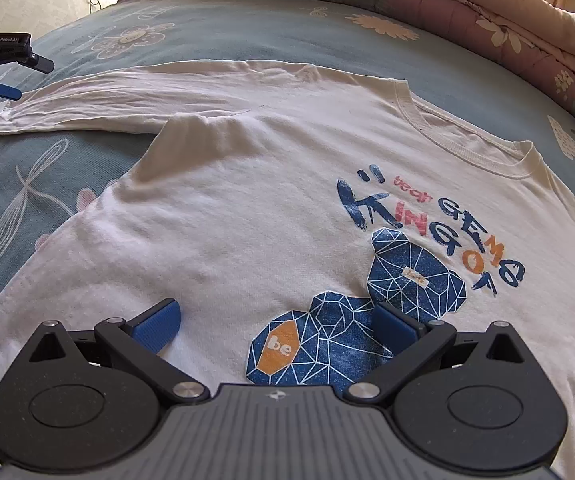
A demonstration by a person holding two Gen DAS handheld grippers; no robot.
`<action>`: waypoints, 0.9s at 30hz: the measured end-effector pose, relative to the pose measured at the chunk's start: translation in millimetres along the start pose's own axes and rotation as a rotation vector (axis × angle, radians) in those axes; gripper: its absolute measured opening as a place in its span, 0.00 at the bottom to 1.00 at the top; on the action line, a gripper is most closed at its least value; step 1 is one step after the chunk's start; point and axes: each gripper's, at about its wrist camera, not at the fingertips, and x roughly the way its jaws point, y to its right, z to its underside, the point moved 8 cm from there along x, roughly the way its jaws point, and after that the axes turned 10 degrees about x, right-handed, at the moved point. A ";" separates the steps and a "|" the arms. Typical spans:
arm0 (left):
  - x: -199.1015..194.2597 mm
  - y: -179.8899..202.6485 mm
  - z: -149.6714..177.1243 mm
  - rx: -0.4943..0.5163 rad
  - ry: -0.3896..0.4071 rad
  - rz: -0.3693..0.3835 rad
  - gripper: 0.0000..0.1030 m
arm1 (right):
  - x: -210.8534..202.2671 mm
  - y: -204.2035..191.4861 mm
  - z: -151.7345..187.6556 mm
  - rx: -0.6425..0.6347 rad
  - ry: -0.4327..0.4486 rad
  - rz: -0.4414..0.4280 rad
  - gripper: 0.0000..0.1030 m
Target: Fold clothes
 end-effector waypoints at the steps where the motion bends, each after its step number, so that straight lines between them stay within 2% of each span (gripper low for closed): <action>1: 0.7 -1.9 6.3 0.000 -0.012 -0.016 0.99 | 0.2 0.0 -0.2 0.000 -0.002 0.001 1.00; 4: -4.8 -22.2 24.8 -0.040 -0.026 -0.098 0.99 | 0.5 0.1 -0.3 0.000 -0.004 0.001 1.00; 6: -13.6 -39.9 36.1 -0.071 -0.045 -0.182 0.99 | 0.5 0.1 -0.4 0.000 -0.004 0.000 1.00; 9: -24.7 -35.6 30.7 -0.084 -0.016 -0.181 0.99 | 0.6 0.3 -0.1 0.001 0.003 0.000 1.00; 13: -21.2 11.0 3.7 0.013 0.043 -0.112 0.99 | -0.6 1.0 2.2 0.004 0.030 -0.004 1.00; 18: 15.2 100.0 -17.0 0.257 0.067 -0.067 0.99 | -1.4 1.1 1.5 0.005 0.035 -0.005 1.00; 22: 39.2 143.0 -6.0 0.391 0.055 -0.070 0.99 | -2.6 2.1 1.9 0.004 0.042 -0.014 1.00; 24: 43.9 148.1 10.4 0.447 0.018 -0.101 0.99 | -3.3 3.0 2.1 0.004 0.045 -0.022 1.00; 27: 33.9 143.6 27.2 0.479 0.020 -0.103 1.00 | -6.7 4.3 4.7 -0.002 0.052 -0.034 1.00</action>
